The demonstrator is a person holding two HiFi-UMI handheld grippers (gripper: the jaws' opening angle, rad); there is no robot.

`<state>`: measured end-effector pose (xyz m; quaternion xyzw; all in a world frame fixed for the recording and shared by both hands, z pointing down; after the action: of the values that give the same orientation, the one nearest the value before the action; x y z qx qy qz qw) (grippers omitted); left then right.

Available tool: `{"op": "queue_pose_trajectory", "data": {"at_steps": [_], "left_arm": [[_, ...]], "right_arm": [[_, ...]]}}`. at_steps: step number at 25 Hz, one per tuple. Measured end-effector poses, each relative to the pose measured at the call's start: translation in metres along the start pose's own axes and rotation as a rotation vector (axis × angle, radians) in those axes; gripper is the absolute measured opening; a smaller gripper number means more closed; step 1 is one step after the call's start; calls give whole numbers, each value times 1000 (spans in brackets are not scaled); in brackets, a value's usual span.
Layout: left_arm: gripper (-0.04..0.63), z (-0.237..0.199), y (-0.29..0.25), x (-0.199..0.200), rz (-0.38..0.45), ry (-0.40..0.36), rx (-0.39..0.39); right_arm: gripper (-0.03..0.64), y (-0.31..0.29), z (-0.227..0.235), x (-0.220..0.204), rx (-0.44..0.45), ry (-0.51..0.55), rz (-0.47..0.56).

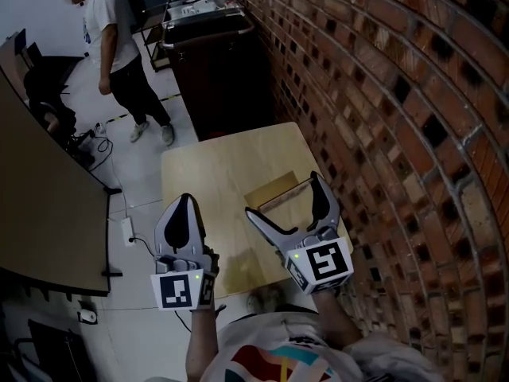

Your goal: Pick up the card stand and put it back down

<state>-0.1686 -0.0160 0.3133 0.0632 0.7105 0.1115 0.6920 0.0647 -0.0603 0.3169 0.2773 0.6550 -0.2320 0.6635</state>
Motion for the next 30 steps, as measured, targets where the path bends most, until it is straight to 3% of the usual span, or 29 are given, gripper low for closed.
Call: {"op": "queue_pose_trajectory", "data": {"at_steps": [13, 18, 23, 30], "left_arm": [[5, -5, 2, 0, -7, -6, -2], [5, -4, 6, 1, -12, -55, 35], [5, -7, 8, 3, 13, -31, 62], [5, -10, 9, -1, -18, -22, 84]], "right_arm": [[575, 5, 1, -2, -8, -13, -7], [575, 6, 3, -2, -8, -4, -7], [575, 7, 8, -3, -17, -10, -6], [575, 6, 12, -6, -19, -16, -16]]}}
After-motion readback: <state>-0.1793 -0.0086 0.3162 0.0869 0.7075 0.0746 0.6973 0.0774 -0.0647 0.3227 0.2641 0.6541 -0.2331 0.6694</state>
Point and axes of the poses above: the fingertips, and each gripper's own axes: y backward along the fingers, z to its right, x out of its top, the point moved 10 cm from there along y, backward along the fingers, and after that the axes turned 7 degrees about x, right-handed, at the moved point
